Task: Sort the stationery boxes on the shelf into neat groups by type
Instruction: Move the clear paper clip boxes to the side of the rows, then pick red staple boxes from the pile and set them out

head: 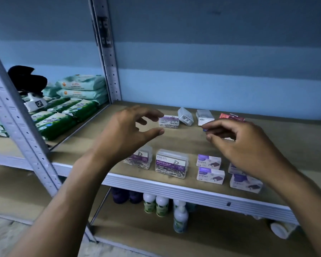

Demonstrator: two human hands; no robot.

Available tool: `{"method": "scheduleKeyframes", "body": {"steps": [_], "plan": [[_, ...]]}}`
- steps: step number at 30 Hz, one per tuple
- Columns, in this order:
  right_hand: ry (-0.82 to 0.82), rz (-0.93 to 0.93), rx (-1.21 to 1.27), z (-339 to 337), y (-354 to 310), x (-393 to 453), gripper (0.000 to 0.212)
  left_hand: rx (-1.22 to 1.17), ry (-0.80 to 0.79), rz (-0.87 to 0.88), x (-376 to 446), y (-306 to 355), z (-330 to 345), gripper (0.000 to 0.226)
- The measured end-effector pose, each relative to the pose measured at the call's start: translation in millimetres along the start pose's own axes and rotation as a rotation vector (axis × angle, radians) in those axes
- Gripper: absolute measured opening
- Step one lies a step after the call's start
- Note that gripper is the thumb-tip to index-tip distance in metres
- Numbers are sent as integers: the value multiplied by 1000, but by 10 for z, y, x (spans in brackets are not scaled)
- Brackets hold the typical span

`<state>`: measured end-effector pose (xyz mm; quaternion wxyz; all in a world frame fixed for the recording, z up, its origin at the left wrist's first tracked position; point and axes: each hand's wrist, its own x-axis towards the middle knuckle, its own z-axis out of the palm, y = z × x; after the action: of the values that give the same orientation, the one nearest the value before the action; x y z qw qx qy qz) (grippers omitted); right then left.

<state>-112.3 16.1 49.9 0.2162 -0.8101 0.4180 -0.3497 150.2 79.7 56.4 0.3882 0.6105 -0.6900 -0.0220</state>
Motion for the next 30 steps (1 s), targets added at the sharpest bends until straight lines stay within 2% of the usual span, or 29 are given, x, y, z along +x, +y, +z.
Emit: {"method": "scheduleKeyframes", "body": {"steps": [9, 14, 19, 25, 30], "plan": [[196, 215, -107, -371, 766, 113, 23, 15, -110, 79, 482, 371, 426, 33], [229, 227, -158, -444, 1034, 141, 30, 32, -235, 64, 878, 523, 723, 31], [215, 257, -210, -477, 1272, 204, 27, 195, -409, 111, 1189, 513, 1049, 35], [198, 296, -211, -494, 1378, 240, 28, 379, -483, 216, 1412, 405, 1340, 46], [132, 329, -276, -462, 1402, 277, 29, 381, -494, 259, 1486, 441, 1479, 49]]}}
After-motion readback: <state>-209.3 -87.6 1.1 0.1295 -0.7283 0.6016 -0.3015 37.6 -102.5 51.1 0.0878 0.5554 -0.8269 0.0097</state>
